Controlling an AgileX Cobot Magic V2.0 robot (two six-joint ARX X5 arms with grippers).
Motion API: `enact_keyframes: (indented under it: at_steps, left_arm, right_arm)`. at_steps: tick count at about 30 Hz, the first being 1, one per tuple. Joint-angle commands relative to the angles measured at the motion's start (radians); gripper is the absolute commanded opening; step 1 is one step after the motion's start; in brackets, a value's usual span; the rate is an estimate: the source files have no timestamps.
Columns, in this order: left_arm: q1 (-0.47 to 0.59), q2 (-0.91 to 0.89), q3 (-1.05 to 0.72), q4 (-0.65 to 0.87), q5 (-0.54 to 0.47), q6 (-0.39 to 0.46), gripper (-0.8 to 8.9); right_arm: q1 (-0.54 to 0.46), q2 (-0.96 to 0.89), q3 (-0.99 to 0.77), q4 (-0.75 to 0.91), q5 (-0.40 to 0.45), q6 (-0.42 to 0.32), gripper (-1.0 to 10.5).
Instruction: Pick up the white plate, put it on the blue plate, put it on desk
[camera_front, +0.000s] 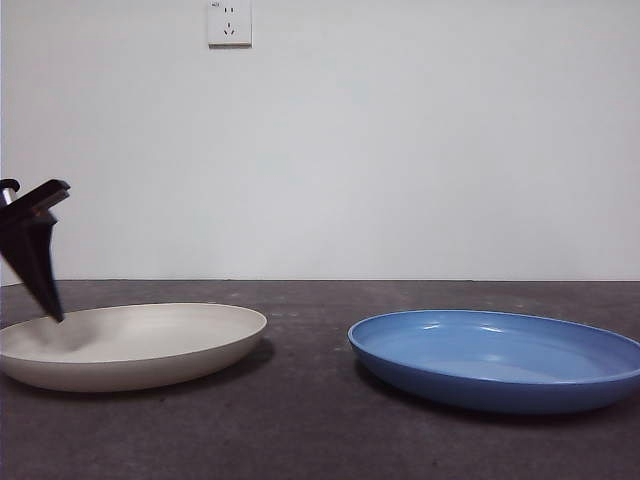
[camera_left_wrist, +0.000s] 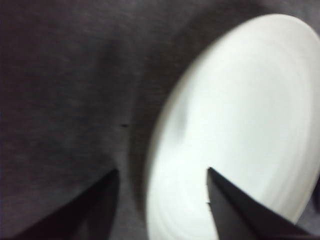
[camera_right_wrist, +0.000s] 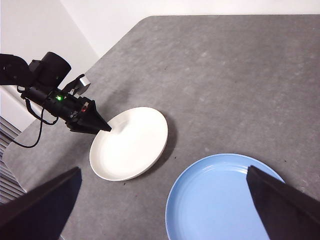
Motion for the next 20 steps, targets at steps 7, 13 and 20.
enact_keyframes:
  at_steps: [7, 13, 20]
  left_arm:
    - [0.002, 0.018, 0.021, 0.011, -0.031, 0.033, 0.19]
    - [0.002, 0.018, 0.021, 0.037, -0.033, 0.046, 0.07]
    - [0.000, 0.016, 0.069, -0.005, -0.032, 0.044, 0.08]
  right_arm:
    - [0.005, 0.004, 0.019, 0.005, -0.003, 0.003, 6.1]
    - [0.005, 0.004, 0.019, 0.005, -0.003, 0.003, 6.1]
    - [0.003, -0.003, 0.029, 0.003, 0.002, 0.021, 6.1]
